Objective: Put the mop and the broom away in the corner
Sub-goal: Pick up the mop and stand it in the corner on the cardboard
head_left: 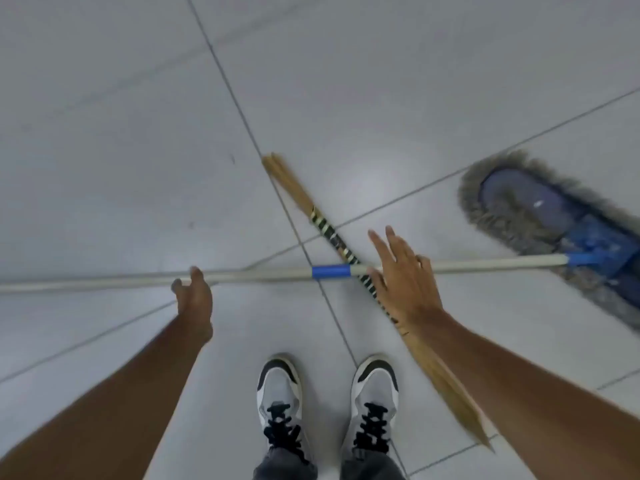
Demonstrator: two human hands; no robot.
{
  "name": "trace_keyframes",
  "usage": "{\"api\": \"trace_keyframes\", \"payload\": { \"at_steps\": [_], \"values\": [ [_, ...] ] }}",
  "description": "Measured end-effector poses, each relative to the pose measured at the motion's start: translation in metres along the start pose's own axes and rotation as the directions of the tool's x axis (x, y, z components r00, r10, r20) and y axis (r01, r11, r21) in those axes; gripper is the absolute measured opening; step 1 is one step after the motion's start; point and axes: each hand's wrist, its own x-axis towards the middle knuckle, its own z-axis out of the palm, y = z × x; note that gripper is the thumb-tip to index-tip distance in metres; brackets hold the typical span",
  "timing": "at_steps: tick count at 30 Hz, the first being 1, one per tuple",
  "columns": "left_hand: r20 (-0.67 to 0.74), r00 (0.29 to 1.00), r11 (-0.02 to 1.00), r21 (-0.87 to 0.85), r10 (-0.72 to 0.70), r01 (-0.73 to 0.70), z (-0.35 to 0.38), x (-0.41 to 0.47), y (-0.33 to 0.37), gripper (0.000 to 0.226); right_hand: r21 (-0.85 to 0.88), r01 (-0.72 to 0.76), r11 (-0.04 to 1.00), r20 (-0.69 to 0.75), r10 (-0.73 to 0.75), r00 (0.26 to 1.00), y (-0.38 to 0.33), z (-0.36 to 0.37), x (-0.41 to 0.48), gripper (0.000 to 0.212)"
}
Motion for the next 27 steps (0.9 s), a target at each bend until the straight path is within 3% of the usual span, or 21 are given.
{"api": "trace_keyframes", "payload": {
  "at_steps": [3, 5, 7, 9, 12, 19, 23, 27],
  "values": [
    [0.023, 0.993, 0.963, -0.239, -0.119, 0.121, 0.034, 0.068, -0.040, 0.041, -0.064, -0.070, 0.996, 0.079, 0.075, 0.994, 0.029, 0.083, 0.045, 0.060],
    [0.046, 0.986, 0.923, -0.348, -0.161, 0.166, 0.048, 0.095, -0.060, 0.038, -0.087, -0.167, 0.982, 0.155, 0.179, 0.972, 0.047, 0.125, 0.058, 0.045],
    [0.016, 0.985, 0.891, -0.423, -0.174, 0.164, 0.056, 0.117, -0.072, 0.033, -0.117, -0.184, 0.976, 0.110, 0.197, 0.974, 0.053, 0.157, 0.055, 0.034],
    [0.072, 0.987, 0.870, -0.465, -0.146, 0.163, 0.063, 0.126, -0.069, 0.030, -0.143, -0.165, 0.976, 0.042, 0.173, 0.984, 0.055, 0.166, 0.052, 0.029],
    [0.154, 0.972, 0.812, -0.535, -0.179, 0.234, 0.071, 0.133, -0.068, 0.028, -0.173, -0.115, 0.978, 0.075, 0.129, 0.989, 0.058, 0.162, 0.055, 0.025],
    [0.086, 0.981, 0.784, -0.591, -0.174, 0.191, 0.067, 0.096, -0.032, 0.011, -0.222, -0.004, 0.975, 0.116, 0.031, 0.993, 0.057, 0.124, 0.060, 0.023],
    [0.025, 0.996, 0.762, -0.643, -0.082, 0.079, 0.051, 0.043, 0.016, 0.014, -0.193, -0.041, 0.980, 0.138, 0.069, 0.988, 0.052, 0.073, 0.057, 0.019],
    [0.053, 0.991, 0.743, -0.666, 0.125, -0.058, 0.040, -0.033, 0.107, 0.010, -0.115, -0.133, 0.984, 0.158, 0.150, 0.976, 0.046, -0.013, 0.060, 0.012]
  ]
}}
